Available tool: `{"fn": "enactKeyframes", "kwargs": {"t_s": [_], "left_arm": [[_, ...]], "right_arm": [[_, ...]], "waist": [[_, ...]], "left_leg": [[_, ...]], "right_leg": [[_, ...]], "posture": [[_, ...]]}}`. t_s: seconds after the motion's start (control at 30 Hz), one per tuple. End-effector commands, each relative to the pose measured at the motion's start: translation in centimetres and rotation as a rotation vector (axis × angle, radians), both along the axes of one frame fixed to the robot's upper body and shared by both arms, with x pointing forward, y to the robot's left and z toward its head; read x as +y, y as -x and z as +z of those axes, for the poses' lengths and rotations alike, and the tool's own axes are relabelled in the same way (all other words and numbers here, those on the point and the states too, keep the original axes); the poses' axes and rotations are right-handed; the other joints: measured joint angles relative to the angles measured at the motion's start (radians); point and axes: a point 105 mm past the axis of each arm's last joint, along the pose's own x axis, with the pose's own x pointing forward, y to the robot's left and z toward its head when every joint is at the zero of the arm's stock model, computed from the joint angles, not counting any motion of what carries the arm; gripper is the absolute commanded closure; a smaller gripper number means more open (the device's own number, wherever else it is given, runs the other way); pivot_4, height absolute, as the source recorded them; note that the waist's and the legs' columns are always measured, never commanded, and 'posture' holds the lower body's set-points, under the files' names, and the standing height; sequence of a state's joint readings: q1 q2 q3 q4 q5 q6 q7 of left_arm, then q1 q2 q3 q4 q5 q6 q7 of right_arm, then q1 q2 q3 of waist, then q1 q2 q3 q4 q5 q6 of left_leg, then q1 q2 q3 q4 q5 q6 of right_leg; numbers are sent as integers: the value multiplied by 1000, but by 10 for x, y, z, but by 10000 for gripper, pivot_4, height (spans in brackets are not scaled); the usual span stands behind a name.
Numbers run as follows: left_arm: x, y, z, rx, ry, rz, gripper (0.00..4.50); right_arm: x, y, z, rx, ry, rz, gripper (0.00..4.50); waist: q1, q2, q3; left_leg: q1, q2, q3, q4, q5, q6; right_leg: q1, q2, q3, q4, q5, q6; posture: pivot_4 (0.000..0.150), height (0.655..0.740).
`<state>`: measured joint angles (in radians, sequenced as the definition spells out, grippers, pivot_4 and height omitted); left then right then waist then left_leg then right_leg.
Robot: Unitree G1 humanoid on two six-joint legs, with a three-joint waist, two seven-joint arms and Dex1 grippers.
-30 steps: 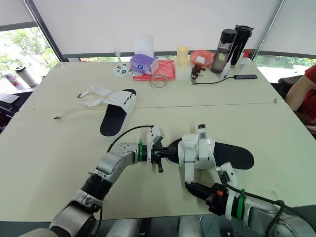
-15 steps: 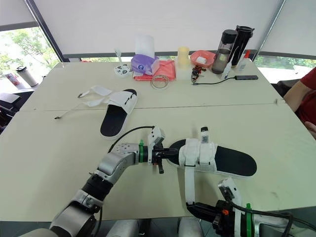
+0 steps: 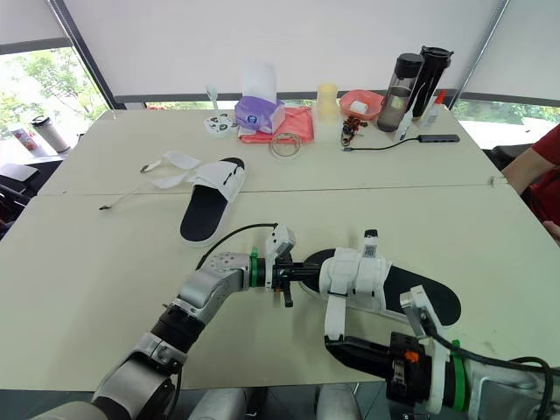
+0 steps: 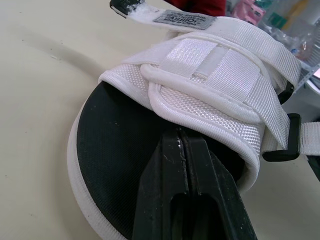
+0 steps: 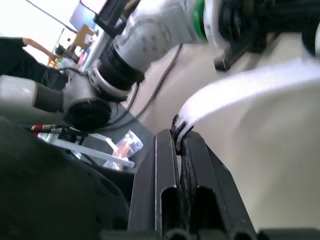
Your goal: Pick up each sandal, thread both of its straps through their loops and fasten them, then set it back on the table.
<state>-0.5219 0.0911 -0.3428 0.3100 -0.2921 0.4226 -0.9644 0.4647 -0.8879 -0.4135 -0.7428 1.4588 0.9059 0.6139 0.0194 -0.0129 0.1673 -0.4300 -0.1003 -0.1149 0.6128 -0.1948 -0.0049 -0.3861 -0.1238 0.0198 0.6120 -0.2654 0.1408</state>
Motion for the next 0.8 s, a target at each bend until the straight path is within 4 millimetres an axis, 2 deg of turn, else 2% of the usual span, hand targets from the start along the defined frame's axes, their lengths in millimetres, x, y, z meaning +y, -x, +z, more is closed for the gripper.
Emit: {"fn": "enactKeyframes", "kwargs": {"t_s": [0.03, 0.33, 0.6, 0.7, 0.8], "left_arm": [[3, -1, -19, 33, -72, 21, 45000], [2, -3, -18, 31, -65, 34, 45000], [6, -2, -21, 38, -67, 59, 45000], [6, -2, -20, 35, -68, 58, 45000], [6, -1, -20, 35, -68, 58, 45000]], "right_arm": [[10, -12, 33, -80, -130, 8, 44238], [-5, -69, 34, -64, -236, -181, 44238], [-22, -83, 24, -35, -283, -263, 44238], [-23, -84, 23, -40, -281, -266, 34437], [-22, -84, 19, -41, -238, -263, 19341]], "waist": [[7, 0, 0], [21, 0, 0], [20, 1, 0], [20, 1, -1], [20, 2, -1]], "left_leg": [[-1, 0, 0, 0, 0, 0], [-5, 0, 0, 1, 2, 3], [-5, 0, 0, 2, 2, 3], [-4, 0, 0, 2, 2, 3], [-4, 0, 0, 2, 2, 3]], "right_leg": [[-1, 0, -1, 0, 0, 0], [-5, 1, -2, 0, 1, 0], [-5, 4, -2, 1, 1, -1], [-5, 4, -1, 1, 1, -1], [-5, 4, -1, 1, 1, -1]], "posture": [[1500, 7400], [1500, 7400], [1500, 7400], [1500, 7400], [1500, 7400]]}}
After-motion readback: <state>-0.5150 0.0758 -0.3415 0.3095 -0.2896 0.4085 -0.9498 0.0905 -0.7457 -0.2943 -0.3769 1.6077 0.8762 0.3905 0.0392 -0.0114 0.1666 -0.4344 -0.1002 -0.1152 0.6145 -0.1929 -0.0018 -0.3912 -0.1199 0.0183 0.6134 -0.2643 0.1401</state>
